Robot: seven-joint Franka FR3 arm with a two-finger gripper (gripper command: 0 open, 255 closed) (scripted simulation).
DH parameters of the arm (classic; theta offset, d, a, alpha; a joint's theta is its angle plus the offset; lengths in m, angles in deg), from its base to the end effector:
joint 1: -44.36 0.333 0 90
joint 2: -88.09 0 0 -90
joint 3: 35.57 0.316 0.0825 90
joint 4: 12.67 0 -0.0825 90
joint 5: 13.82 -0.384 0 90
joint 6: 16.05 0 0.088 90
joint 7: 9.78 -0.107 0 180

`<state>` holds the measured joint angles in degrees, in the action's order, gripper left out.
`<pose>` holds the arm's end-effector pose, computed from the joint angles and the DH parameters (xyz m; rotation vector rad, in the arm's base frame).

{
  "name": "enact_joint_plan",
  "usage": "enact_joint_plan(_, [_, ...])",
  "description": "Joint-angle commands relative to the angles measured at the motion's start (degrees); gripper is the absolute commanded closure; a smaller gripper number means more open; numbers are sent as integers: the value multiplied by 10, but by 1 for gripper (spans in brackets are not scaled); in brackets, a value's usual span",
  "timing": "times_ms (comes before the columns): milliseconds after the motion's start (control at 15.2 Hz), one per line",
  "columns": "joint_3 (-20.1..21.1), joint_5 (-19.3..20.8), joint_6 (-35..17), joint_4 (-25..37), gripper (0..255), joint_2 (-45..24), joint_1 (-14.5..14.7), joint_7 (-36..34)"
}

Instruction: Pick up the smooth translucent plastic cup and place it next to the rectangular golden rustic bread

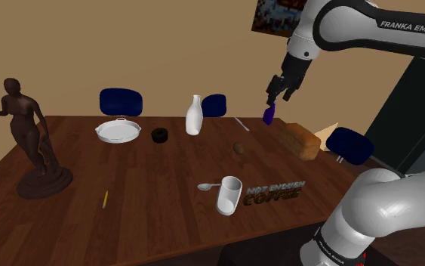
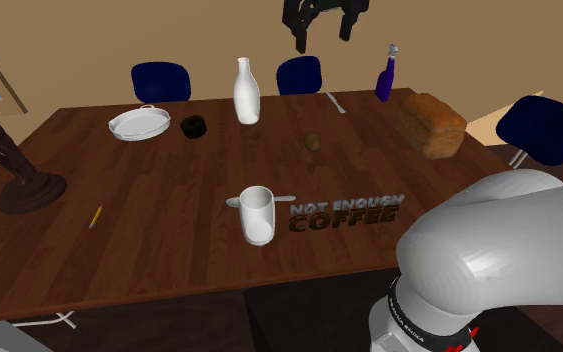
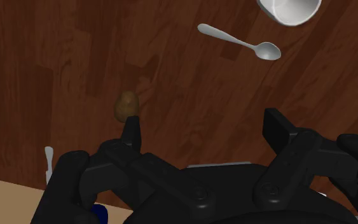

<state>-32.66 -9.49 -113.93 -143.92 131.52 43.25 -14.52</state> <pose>0.3287 0.0089 0.6264 3.0266 -0.0883 0.2737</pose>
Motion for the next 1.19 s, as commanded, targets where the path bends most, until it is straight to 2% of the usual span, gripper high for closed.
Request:
enact_joint_plan(0, [0,0,0,0,0,0,0,0])
enact_joint_plan(594, [27,-31,-112,-123,0,-34,33,-11])
enact_joint_plan(1122, [56,-62,-226,-204,0,-105,67,-19])
